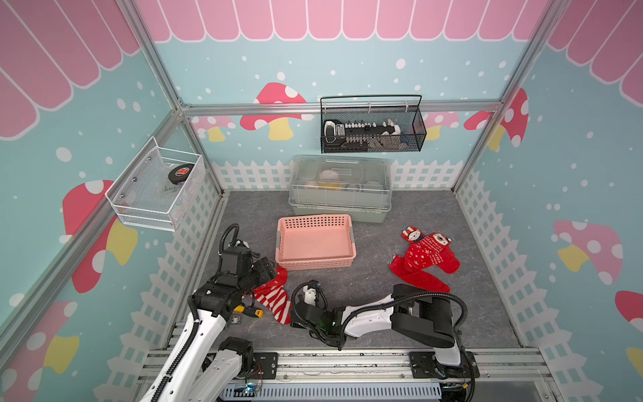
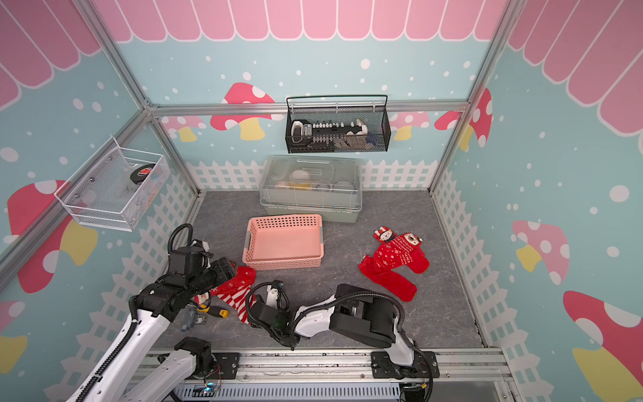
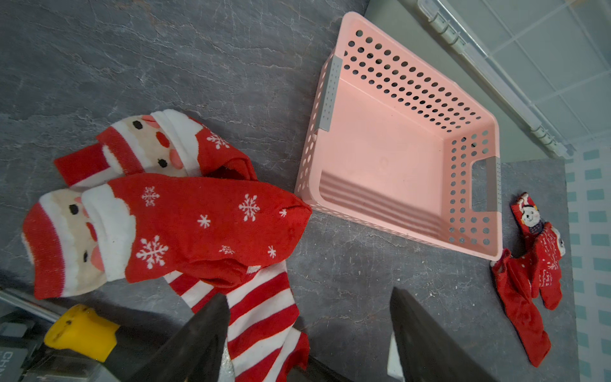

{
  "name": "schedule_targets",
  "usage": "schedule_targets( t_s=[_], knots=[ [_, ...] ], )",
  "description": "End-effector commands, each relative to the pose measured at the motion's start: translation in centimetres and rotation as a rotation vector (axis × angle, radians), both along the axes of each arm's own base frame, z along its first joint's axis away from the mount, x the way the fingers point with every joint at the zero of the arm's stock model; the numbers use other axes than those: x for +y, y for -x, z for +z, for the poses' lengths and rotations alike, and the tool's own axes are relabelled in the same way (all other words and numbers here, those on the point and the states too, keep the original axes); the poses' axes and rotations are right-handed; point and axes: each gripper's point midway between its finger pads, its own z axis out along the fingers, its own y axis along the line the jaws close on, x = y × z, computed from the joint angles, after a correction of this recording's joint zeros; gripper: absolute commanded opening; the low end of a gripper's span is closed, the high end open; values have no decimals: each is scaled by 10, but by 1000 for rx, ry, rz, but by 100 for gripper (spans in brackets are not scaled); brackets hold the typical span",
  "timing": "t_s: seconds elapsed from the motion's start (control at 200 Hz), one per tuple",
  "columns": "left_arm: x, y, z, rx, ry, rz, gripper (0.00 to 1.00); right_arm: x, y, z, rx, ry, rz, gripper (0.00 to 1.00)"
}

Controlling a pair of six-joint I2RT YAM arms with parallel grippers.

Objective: Place the socks together as a pair
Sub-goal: Pick up the sock at the center of the board.

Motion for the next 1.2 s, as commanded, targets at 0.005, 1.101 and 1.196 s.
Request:
schedule_targets(
  t_s=[0.005,1.101,1.196],
  knots=[
    [0,1,10,-21,16,8,76,-4,0,-12,12,34,-26,14],
    [8,6,24,-97,-6,33,75,-82,-35,275,-687,41,12,0],
    [7,5,23,-94,-5,25,75,-108,-35,274,-699,83,-16,0]
  ],
)
